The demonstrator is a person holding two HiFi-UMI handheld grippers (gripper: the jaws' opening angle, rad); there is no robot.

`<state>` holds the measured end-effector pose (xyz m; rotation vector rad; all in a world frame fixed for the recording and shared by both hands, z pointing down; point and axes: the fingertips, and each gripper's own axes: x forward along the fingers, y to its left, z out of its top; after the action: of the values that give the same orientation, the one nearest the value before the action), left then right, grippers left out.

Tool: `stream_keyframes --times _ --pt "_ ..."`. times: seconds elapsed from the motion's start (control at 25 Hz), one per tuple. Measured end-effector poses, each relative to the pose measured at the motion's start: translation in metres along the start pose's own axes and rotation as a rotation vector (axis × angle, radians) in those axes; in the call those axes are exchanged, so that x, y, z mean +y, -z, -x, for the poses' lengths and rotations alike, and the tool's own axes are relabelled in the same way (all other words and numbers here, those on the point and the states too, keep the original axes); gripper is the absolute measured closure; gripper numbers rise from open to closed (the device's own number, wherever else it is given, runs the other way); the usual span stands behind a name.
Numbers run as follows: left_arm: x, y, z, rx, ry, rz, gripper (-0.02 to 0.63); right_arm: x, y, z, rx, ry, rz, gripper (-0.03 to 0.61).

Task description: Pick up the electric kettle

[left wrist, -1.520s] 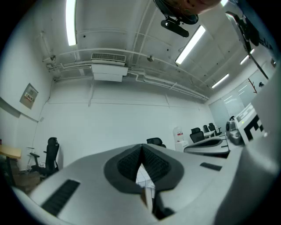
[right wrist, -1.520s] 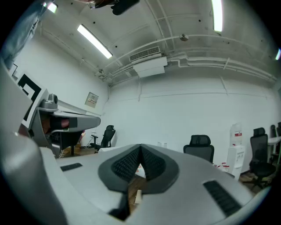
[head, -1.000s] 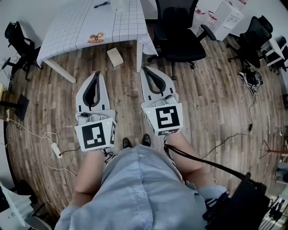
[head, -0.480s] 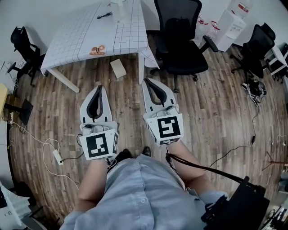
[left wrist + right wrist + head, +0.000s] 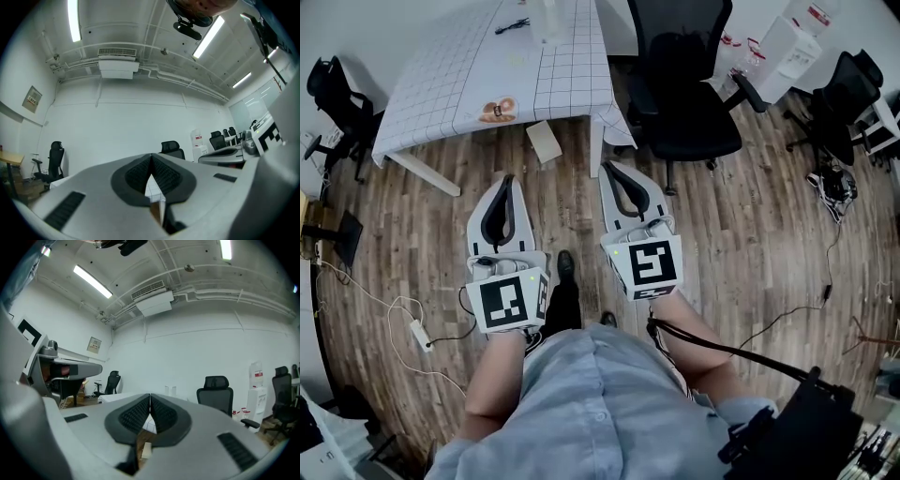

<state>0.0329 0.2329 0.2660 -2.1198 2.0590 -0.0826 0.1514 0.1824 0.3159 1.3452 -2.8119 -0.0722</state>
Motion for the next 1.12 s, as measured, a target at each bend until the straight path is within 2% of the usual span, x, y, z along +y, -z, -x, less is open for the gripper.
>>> stream_keyframes --times 0.28,0.56,0.88,1.12 --pt "0.046 0.015 -0.081 0.004 0.060 0.007 0.612 -0.017 -0.006 -0.093 0.000 0.055 0.001 0.577" --pt "0.091 0.013 -0.160 -0.047 0.113 0.002 0.612 -0.033 -0.025 -0.175 -0.028 0.111 0.006 0.577" --pt "0.125 0.027 -0.210 -0.045 0.133 0.017 0.612 -0.042 -0.023 -0.231 -0.015 0.141 0.015 0.577" --pt "0.129 0.046 -0.242 -0.032 0.147 0.016 0.612 -0.057 -0.007 -0.259 -0.001 0.152 0.017 0.577"
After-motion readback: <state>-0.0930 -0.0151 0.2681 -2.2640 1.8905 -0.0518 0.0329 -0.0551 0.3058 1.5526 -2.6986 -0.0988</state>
